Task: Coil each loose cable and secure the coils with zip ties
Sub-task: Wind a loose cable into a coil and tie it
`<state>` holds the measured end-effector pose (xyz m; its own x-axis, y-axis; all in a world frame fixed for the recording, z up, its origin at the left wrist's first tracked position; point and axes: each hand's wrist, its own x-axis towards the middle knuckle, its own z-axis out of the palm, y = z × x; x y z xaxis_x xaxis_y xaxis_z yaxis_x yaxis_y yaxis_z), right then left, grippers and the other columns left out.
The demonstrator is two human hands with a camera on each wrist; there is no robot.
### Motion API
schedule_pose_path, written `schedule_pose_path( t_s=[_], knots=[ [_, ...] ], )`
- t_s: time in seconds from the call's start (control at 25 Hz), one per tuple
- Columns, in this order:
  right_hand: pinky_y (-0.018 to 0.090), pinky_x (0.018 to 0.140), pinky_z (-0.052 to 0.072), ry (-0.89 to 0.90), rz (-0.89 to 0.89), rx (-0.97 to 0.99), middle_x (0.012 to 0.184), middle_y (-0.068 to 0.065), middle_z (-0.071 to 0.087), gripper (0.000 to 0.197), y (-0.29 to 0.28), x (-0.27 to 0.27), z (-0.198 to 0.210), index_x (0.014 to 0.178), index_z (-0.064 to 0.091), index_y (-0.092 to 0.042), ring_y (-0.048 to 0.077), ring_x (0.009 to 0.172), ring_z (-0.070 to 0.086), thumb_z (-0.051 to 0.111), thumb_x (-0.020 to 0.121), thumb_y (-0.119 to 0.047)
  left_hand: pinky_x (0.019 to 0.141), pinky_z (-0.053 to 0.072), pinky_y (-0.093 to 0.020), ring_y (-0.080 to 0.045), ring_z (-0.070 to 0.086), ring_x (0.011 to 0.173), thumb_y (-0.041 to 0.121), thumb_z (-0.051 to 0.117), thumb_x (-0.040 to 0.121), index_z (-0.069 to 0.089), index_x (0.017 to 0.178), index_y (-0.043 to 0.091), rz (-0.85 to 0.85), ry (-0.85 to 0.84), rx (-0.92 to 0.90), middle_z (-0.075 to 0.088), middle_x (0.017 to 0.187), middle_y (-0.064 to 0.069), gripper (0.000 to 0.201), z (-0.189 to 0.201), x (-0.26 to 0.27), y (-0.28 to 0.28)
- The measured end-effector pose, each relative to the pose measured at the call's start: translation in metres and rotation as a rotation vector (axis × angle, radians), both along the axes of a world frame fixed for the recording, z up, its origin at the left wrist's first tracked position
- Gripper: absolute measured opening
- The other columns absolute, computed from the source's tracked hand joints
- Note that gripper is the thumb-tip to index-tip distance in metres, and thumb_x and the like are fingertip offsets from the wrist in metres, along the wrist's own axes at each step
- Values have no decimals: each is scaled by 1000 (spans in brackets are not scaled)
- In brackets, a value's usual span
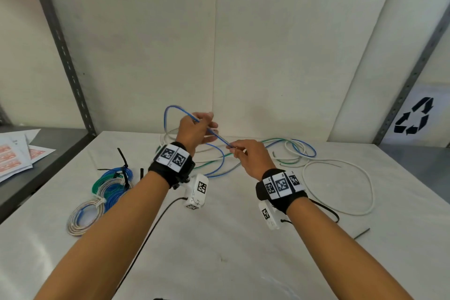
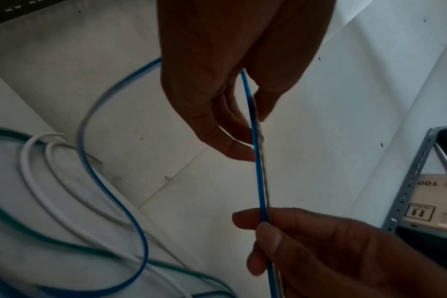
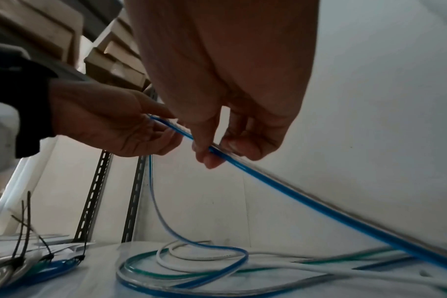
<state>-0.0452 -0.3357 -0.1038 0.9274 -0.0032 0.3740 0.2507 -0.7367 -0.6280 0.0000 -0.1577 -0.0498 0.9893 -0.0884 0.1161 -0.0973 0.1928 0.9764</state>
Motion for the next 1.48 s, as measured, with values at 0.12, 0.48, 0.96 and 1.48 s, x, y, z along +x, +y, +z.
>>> schedule_pose_path(
  t_s=[0.12,0.48,0.96,1.48],
  knots=[
    [30,75,44,-36,-172,-168,108,5,62,21,-2,-1,0,112,75,-20,21,93,60,58,100,-18,59,63,-32,-27,67,66,15,53,104,54,99,0,11,172,-49,65,78,-15,15,-8,-6,-11],
    [30,71,62,-412,-269,772,118,6,54,29,-4,-16,5,111,55,-13,21,85,73,69,89,1,50,60,-29,-22,59,65,5,33,105,24,115,7,-65,153,131,47,79,-11,13,-30,-24,-30],
    [28,54,51,-141,-148,553,79,2,71,29,-23,6,-1,125,63,-20,9,54,62,56,100,-7,45,45,-29,-22,52,54,23,32,107,35,107,8,-49,58,473,44,79,-13,15,-29,-5,-27],
    [32,65,62,-221,-181,996,90,23,63,32,1,37,-21,127,56,-11,22,70,72,58,97,1,65,56,-21,-8,67,68,9,70,93,54,133,-6,240,163,-497,73,83,-5,45,-51,51,-28]
  ],
)
